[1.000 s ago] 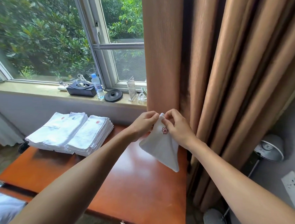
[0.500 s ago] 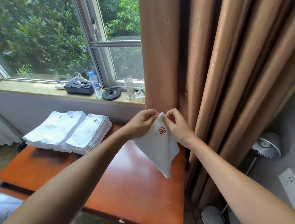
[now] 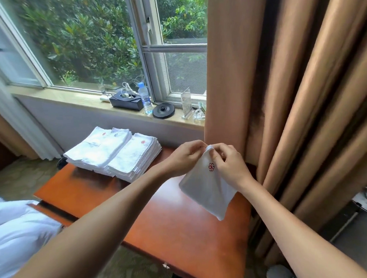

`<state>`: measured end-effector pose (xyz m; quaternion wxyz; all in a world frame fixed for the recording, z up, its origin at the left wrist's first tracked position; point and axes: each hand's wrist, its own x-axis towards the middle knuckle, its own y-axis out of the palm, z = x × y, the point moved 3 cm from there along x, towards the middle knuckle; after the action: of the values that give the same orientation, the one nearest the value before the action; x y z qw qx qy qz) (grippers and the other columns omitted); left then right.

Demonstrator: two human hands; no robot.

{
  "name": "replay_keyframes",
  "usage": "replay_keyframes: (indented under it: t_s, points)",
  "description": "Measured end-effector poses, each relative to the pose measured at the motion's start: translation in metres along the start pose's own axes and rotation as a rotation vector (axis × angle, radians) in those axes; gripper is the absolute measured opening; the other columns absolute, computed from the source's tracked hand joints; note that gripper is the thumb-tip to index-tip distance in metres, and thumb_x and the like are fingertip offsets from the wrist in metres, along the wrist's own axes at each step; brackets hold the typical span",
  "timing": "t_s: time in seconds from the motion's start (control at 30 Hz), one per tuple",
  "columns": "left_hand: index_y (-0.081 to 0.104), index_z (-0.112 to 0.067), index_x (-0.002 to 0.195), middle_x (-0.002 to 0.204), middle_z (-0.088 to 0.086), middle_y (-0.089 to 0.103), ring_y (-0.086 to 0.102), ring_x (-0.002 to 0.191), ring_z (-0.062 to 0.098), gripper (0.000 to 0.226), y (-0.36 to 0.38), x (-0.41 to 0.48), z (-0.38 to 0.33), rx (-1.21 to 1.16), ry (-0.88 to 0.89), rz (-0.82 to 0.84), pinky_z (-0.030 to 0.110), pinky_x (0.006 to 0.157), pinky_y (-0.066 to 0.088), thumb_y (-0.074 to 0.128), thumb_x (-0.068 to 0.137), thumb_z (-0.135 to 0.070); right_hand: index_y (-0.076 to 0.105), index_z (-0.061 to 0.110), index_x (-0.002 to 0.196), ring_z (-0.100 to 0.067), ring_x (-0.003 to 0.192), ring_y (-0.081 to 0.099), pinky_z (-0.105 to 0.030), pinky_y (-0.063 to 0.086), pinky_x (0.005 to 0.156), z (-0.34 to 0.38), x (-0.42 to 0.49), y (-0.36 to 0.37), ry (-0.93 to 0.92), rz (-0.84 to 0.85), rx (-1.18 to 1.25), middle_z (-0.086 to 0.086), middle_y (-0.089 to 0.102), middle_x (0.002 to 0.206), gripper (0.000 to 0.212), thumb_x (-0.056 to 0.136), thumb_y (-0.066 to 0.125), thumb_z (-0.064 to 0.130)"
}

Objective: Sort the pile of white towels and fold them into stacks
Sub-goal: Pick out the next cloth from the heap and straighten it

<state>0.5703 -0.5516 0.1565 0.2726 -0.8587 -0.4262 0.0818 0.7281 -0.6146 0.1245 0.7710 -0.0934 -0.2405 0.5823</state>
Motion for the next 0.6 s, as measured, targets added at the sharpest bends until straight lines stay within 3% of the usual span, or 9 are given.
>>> replay_keyframes:
  t_s: [0.07,0.17,0.2,0.33,0.37,0.43,0.5,0.6]
  points:
    - [0.066,-0.014,0.102,0.098,-0.006,0.069,0.060,0.090,0.003,0.023,-0.007,-0.012,0.012,0.017,-0.054,-0.038,0.030,0.083,0.050,0.049,0.108,-0.029,0.075,0.020,0.105,-0.011,0.097,0.062,-0.026,0.047,0.087,0.003,0.004,0.015,-0.033,0.023,-0.025,0.016,0.069,0.094,0.015,0.104,0.061,0.025]
    - [0.063,-0.023,0.108,0.104,-0.012,0.065,0.062,0.097,-0.003,0.033,-0.020,-0.042,0.035,-0.114,-0.146,-0.049,0.016,0.082,0.047,0.050,0.100,-0.053,0.074,0.020,0.104,-0.012,0.087,0.066,-0.029,0.052,0.080,0.009,0.011,0.047,-0.027,0.087,0.026,0.009,0.073,0.096,0.014,0.103,0.062,0.026]
    - [0.062,-0.024,0.112,0.106,-0.011,0.067,0.064,0.099,0.000,0.034,-0.026,-0.051,0.044,-0.106,-0.170,-0.048,0.019,0.083,0.049,0.054,0.098,-0.054,0.073,0.020,0.103,-0.012,0.084,0.066,-0.029,0.052,0.079,0.012,0.013,0.058,-0.025,0.101,0.040,0.008,0.073,0.095,0.014,0.104,0.061,0.026]
    - [0.062,-0.020,0.107,0.098,0.000,0.069,0.066,0.093,0.019,0.014,-0.063,-0.079,0.080,0.157,-0.194,-0.137,0.043,0.082,0.055,0.064,0.097,-0.031,0.070,0.017,0.105,-0.006,0.080,0.063,-0.022,0.050,0.075,0.027,0.024,0.096,-0.043,0.112,0.070,0.008,0.070,0.092,0.013,0.105,0.059,0.023]
    - [0.062,-0.022,0.098,0.092,0.000,0.068,0.065,0.089,0.022,0.007,-0.075,-0.086,0.090,0.189,-0.221,-0.169,0.044,0.079,0.054,0.062,0.097,-0.028,0.069,0.018,0.105,-0.002,0.079,0.062,-0.017,0.048,0.072,0.032,0.026,0.106,-0.040,0.113,0.089,0.010,0.069,0.089,0.012,0.106,0.058,0.022]
    - [0.057,-0.026,0.081,0.080,-0.007,0.064,0.061,0.083,0.023,0.018,-0.102,-0.100,0.108,0.262,-0.297,-0.273,0.035,0.070,0.048,0.061,0.098,-0.030,0.067,0.022,0.104,0.004,0.076,0.060,-0.010,0.044,0.069,0.042,0.033,0.127,-0.025,0.119,0.120,0.012,0.068,0.086,0.011,0.106,0.056,0.020]
    - [0.062,-0.027,0.081,0.082,-0.007,0.069,0.065,0.086,0.023,0.017,-0.130,-0.111,0.127,0.218,-0.348,-0.369,0.032,0.072,0.049,0.065,0.098,-0.028,0.065,0.023,0.102,0.004,0.073,0.060,-0.010,0.045,0.067,0.049,0.040,0.152,-0.007,0.141,0.126,0.011,0.068,0.085,0.010,0.106,0.056,0.020]
    - [0.071,-0.018,0.089,0.090,0.002,0.075,0.071,0.089,0.021,0.011,-0.175,-0.121,0.155,0.077,-0.396,-0.482,0.038,0.081,0.055,0.069,0.095,-0.026,0.063,0.024,0.096,0.001,0.068,0.059,-0.017,0.047,0.063,0.066,0.057,0.198,0.012,0.163,0.112,0.011,0.068,0.078,0.009,0.103,0.058,0.023]
